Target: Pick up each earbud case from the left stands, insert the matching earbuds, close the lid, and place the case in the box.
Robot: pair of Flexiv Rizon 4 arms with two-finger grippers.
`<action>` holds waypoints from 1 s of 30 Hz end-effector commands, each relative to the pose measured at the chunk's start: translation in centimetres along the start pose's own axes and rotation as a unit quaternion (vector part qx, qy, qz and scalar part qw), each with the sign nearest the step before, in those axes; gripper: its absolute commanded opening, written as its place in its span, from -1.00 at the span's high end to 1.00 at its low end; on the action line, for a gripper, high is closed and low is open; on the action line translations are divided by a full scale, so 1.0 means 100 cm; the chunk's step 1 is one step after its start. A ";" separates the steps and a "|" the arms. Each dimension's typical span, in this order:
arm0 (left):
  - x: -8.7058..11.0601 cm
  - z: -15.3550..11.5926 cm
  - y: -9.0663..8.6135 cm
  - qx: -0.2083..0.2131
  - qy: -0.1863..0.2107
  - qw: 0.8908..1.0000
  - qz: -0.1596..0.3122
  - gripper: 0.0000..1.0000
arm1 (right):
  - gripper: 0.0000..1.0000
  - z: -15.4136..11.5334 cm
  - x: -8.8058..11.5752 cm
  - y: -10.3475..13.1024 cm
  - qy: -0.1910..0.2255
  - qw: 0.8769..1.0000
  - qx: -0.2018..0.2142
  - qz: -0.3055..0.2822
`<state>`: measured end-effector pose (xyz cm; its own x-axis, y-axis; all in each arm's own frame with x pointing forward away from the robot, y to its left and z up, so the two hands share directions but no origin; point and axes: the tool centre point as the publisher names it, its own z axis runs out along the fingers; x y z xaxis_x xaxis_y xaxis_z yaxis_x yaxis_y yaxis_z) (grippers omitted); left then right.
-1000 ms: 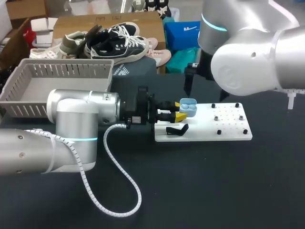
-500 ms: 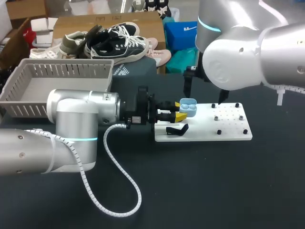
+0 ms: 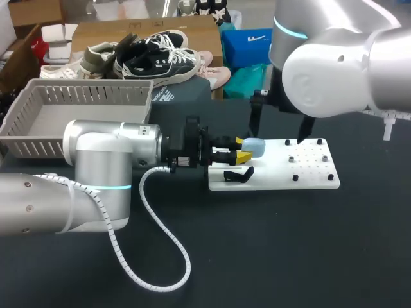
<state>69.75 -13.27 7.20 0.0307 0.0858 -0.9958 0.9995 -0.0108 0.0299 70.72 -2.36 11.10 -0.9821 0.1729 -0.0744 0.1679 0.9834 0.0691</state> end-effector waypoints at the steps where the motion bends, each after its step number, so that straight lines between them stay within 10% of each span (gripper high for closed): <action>1: 0.000 0.000 -0.001 -0.002 0.000 1.000 0.001 1.00 | -1.00 -0.005 0.004 -0.003 -0.024 1.000 -0.008 0.004; 12: -0.005 -0.005 -0.001 -0.005 -0.005 1.000 -0.003 1.00 | -1.00 -0.036 0.000 -0.023 -0.169 0.982 -0.085 0.003; 30: -0.056 -0.106 -0.014 -0.120 0.026 0.992 0.002 1.00 | -1.00 -0.028 0.002 -0.049 -0.172 0.977 -0.124 0.026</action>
<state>70.23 -5.32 12.26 0.0314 0.1079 -0.9937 0.9944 0.0968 0.0420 69.67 -7.43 13.68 -0.9123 0.2519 -0.3229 0.1451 0.9362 0.3202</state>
